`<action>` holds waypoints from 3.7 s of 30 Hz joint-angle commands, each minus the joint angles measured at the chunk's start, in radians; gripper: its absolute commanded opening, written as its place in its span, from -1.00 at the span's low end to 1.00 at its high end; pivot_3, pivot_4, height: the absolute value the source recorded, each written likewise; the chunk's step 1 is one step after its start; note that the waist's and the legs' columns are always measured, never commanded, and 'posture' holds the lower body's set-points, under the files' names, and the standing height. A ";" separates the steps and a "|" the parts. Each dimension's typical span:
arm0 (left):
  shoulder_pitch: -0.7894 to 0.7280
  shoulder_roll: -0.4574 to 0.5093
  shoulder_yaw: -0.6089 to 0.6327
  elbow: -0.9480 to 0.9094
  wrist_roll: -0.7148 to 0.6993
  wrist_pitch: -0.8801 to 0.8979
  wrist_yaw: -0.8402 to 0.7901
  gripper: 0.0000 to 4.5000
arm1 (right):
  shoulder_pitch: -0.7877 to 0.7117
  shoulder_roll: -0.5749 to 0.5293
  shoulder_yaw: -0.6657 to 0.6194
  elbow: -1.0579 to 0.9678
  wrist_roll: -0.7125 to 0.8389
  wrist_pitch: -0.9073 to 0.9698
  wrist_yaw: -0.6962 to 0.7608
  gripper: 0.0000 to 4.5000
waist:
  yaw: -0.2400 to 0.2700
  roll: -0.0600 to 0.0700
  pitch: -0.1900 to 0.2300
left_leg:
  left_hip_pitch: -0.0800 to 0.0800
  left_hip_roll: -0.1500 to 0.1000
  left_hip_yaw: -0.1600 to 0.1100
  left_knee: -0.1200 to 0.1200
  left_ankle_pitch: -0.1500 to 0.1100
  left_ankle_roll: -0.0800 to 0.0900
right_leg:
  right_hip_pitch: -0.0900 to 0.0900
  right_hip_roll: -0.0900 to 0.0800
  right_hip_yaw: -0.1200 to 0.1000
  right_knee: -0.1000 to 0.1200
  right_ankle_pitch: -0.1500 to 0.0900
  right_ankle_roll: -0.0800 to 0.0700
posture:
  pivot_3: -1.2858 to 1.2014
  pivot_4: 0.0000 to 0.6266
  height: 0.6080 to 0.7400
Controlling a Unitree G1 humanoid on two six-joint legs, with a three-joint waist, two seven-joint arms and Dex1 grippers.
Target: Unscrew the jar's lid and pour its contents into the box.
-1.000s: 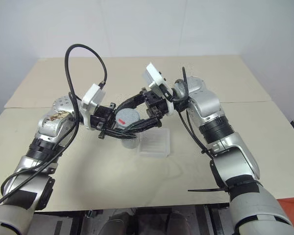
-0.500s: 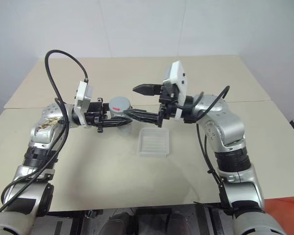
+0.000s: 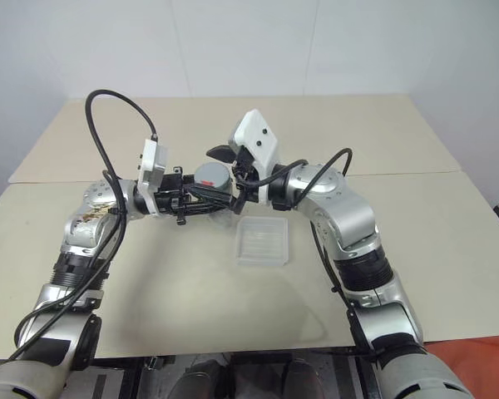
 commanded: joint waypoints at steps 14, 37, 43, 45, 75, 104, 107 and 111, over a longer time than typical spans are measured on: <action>0.065 0.132 0.073 -0.104 -0.056 0.025 -0.076 -0.09 | 0.049 -0.156 -0.173 0.024 0.025 -0.024 0.003 0.98 | 0.010 0.000 0.000 | 0.000 0.000 0.000 0.000 0.000 0.000 | 0.001 -0.001 0.000 -0.001 0.000 0.000 | 0.03 -0.52 1.00; -0.053 -0.039 0.010 0.042 0.017 -0.056 -0.029 -0.09 | -0.028 -0.048 -0.063 -0.077 0.069 0.039 0.043 0.98 | 0.000 0.000 0.000 | 0.000 0.000 0.000 -0.001 0.000 0.000 | 0.000 0.000 0.000 -0.001 0.000 0.000 | 0.03 -0.52 1.00; -0.052 -0.043 0.014 0.037 0.014 -0.059 -0.036 -0.09 | -0.061 -0.026 -0.041 -0.002 0.011 0.017 0.035 0.98 | 0.001 0.000 0.000 | 0.000 0.000 0.000 -0.001 0.000 0.000 | 0.000 0.000 0.000 -0.001 0.000 0.000 | 0.03 -0.52 1.00; -0.047 -0.036 0.019 0.028 0.010 -0.055 -0.041 -0.09 | -0.060 -0.032 -0.049 0.013 0.003 0.011 0.041 0.98 | 0.001 0.000 0.000 | 0.000 0.000 0.000 -0.001 0.000 0.000 | 0.000 0.000 0.000 -0.001 0.000 0.000 | 0.03 -0.52 1.00; -0.030 -0.006 0.043 0.028 0.008 -0.048 -0.037 -0.09 | 0.021 -0.157 -0.161 -0.123 0.146 0.032 0.156 0.98 | 0.005 0.000 0.000 | 0.000 0.000 0.000 -0.001 0.000 0.000 | 0.000 0.000 0.000 -0.001 0.000 0.000 | 0.03 -0.52 1.00; -0.025 -0.017 0.031 0.020 0.018 -0.066 -0.055 -0.09 | -0.047 -0.073 -0.059 -0.057 0.087 0.082 0.115 0.81 | 0.001 0.000 0.000 | 0.000 0.000 0.000 0.000 0.000 0.000 | 0.000 0.000 0.000 -0.001 0.000 0.000 | 0.03 -0.52 1.00; -0.024 -0.016 0.029 0.017 0.018 -0.065 -0.058 -0.09 | -0.046 -0.069 -0.065 -0.061 0.087 0.083 0.109 0.42 | 0.001 0.000 0.000 | 0.000 0.000 0.000 0.000 0.000 0.000 | 0.000 0.000 0.000 -0.001 0.000 0.000 | 0.03 -0.52 1.00; -0.025 -0.014 0.022 0.024 0.021 -0.063 -0.065 -0.09 | -0.052 -0.064 -0.080 -0.063 0.089 0.086 0.094 0.23 | 0.001 0.000 0.000 | 0.000 0.000 0.000 0.000 0.000 0.000 | 0.000 0.000 0.000 -0.001 0.000 0.000 | 0.03 -0.52 1.00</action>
